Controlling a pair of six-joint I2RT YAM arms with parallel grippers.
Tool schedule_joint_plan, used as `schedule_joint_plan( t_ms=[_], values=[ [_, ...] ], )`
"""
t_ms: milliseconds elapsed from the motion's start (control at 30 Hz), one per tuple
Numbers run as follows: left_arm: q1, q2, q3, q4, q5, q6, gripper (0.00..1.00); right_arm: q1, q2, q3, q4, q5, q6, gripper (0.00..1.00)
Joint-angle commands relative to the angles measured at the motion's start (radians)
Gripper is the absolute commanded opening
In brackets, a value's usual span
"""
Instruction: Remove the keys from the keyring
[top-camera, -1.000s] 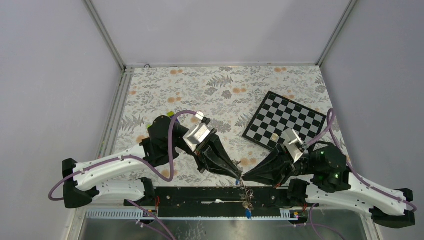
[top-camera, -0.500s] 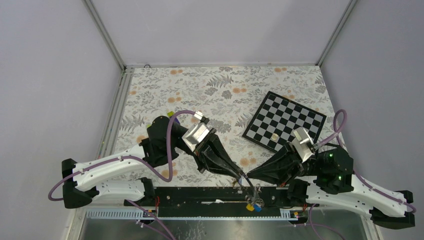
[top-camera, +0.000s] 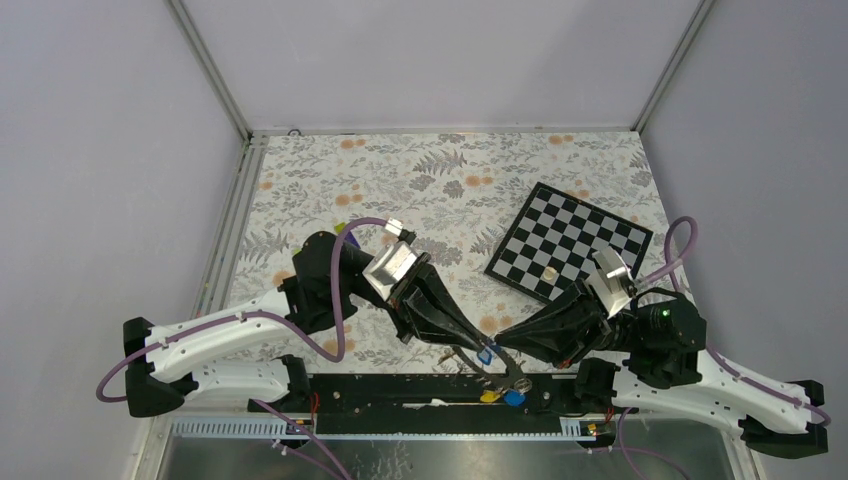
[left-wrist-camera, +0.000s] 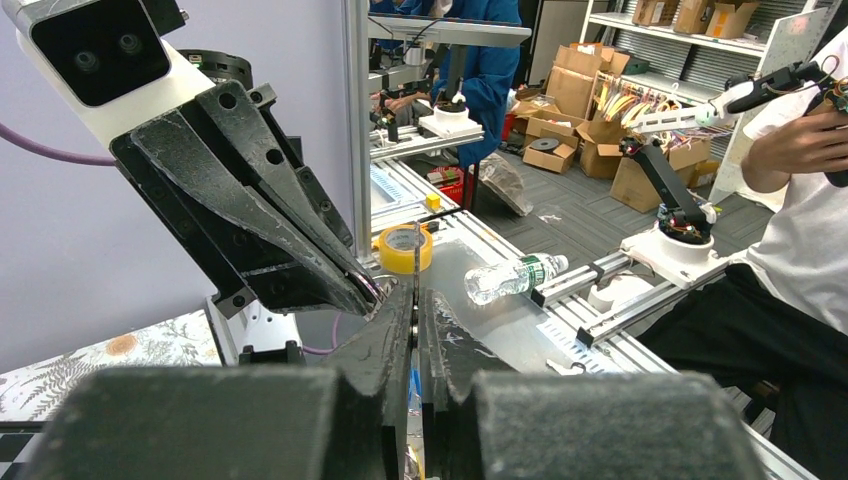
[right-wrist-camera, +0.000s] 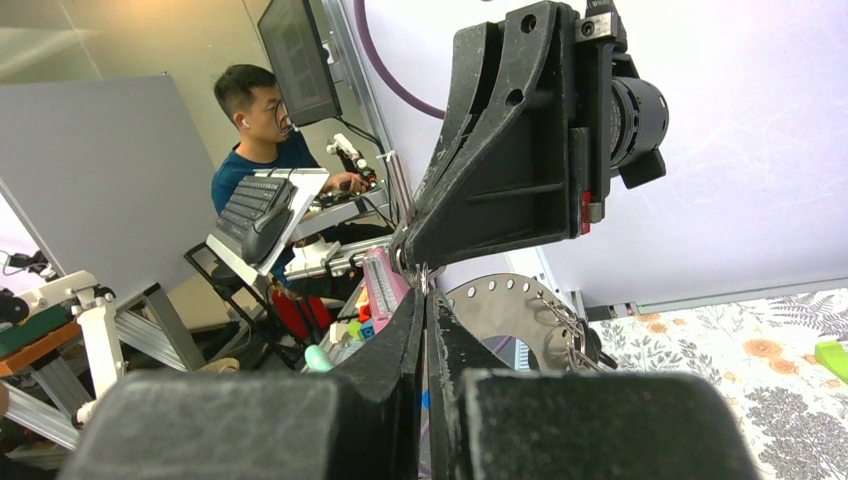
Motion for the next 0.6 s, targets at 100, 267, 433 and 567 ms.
schedule_joint_plan(
  t_ms=[100, 267, 433, 567],
  values=[
    [0.001, -0.009, -0.013, 0.023, 0.015, 0.009, 0.07, -0.001, -0.007, 0.022, 0.172, 0.061, 0.028, 0.00],
    [0.001, -0.023, -0.018, 0.017, 0.005, 0.019, 0.07, -0.001, -0.016, 0.039, 0.148, 0.074, 0.012, 0.00],
    [0.001, -0.023, -0.026, 0.015, 0.003, 0.018, 0.08, -0.001, -0.009, 0.052, 0.155, 0.100, 0.012, 0.00],
    [0.001, -0.030, -0.028, 0.015, -0.008, 0.021, 0.08, -0.001, -0.010, 0.042, 0.168, 0.098, 0.015, 0.00]
  ],
)
